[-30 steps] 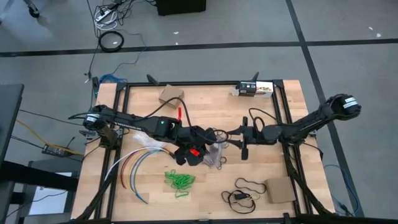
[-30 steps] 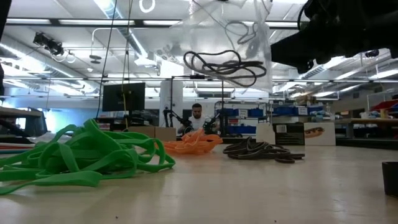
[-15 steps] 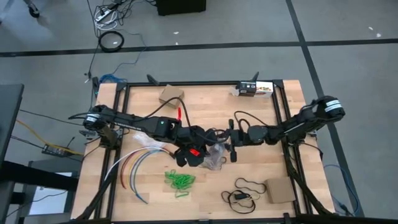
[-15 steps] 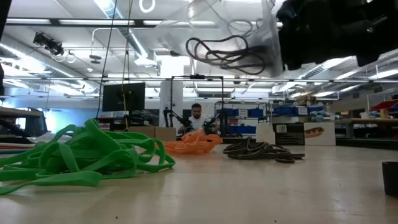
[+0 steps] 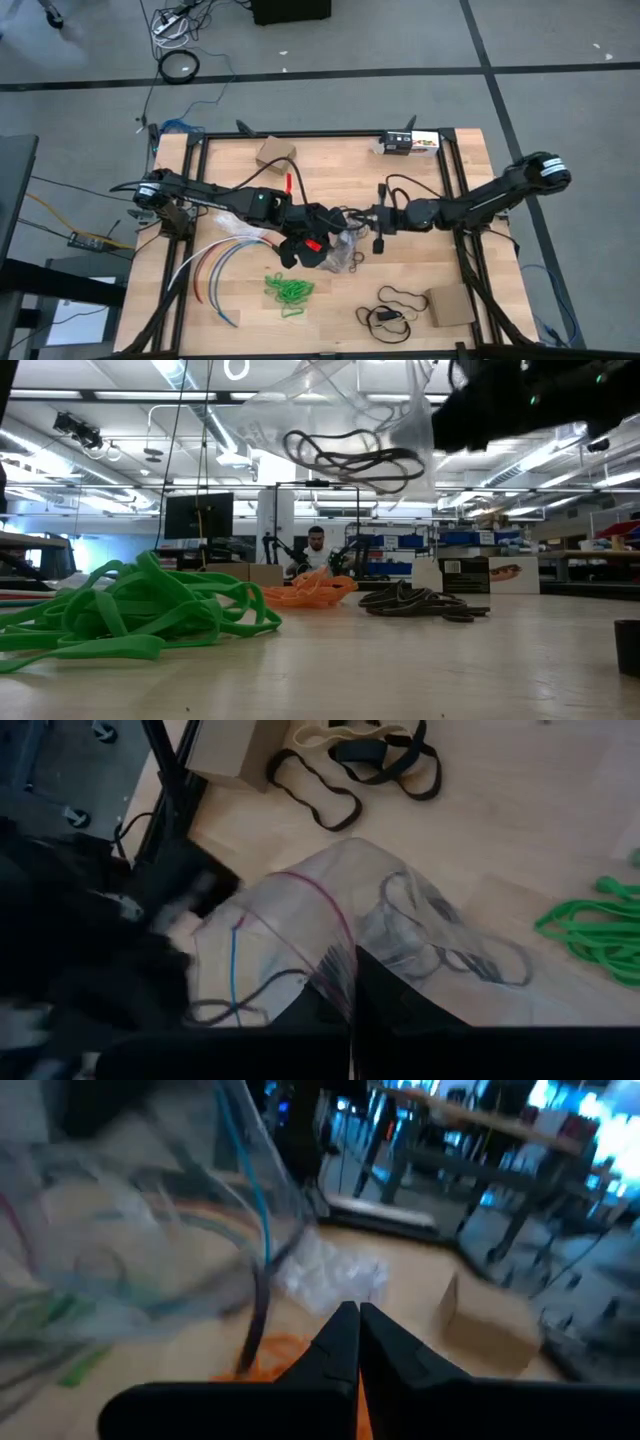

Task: Sort rubber bands
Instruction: Put the purple rubber band into the transparent zip bag

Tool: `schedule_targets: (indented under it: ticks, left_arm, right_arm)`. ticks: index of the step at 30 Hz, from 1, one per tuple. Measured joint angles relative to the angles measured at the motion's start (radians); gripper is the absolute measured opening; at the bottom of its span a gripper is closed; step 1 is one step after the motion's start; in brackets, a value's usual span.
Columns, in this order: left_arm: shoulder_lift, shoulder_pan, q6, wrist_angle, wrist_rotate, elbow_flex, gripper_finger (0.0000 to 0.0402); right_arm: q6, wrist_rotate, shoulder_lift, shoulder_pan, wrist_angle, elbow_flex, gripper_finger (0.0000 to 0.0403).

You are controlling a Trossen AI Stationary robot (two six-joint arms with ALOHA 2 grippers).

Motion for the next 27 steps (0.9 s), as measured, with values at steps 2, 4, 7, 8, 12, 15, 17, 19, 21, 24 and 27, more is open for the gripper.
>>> schedule_targets:
  ticks: [2, 4, 7, 8, 12, 15, 17, 19, 21, 24, 27]
  left_arm:
    - [0.000, 0.003, -0.001, 0.001, 0.009, 0.000, 0.0000]
    - [0.000, 0.008, -0.002, 0.003, 0.015, 0.000, 0.0000]
    - [0.000, 0.021, -0.007, 0.008, 0.043, 0.000, 0.0000]
    - [0.000, 0.024, -0.011, 0.013, 0.045, 0.000, 0.0000]
    - [0.000, 0.034, -0.019, 0.039, 0.048, 0.000, 0.0000]
    - [0.000, 0.043, -0.023, 0.038, 0.050, 0.000, 0.0000]
    - [0.002, 0.046, -0.027, 0.038, 0.051, 0.000, 0.0000]
    - [0.003, 0.046, -0.027, 0.035, 0.051, 0.000, 0.0000]
    - [0.004, 0.045, -0.027, 0.028, 0.051, 0.000, 0.0000]
    - [0.004, 0.039, -0.030, 0.022, 0.051, 0.000, 0.0000]
    - [0.004, 0.034, -0.030, 0.015, 0.051, 0.000, 0.0000]
  right_arm:
    - [-0.044, 0.010, -0.051, 0.012, -0.074, 0.035, 0.0003]
    - [-0.082, 0.013, -0.088, 0.024, -0.163, 0.085, 0.0001]
    - [-0.141, 0.011, -0.111, 0.053, -0.275, 0.180, 0.0001]
    - [-0.161, 0.006, -0.111, 0.061, -0.298, 0.216, 0.0001]
    - [-0.197, -0.044, -0.083, 0.086, -0.361, 0.335, 0.0000]
    - [-0.190, -0.063, -0.058, 0.094, -0.444, 0.409, 0.0000]
    - [-0.139, -0.016, -0.053, 0.094, -0.548, 0.445, 0.0000]
    - [-0.082, 0.083, -0.057, 0.092, -0.647, 0.455, 0.0001]
    - [-0.002, 0.120, -0.078, 0.090, -0.753, 0.455, 0.0006]
    - [0.145, 0.074, -0.117, 0.085, -0.900, 0.453, 0.0022]
    - [0.262, 0.020, -0.130, 0.099, -0.978, 0.414, 0.0047]
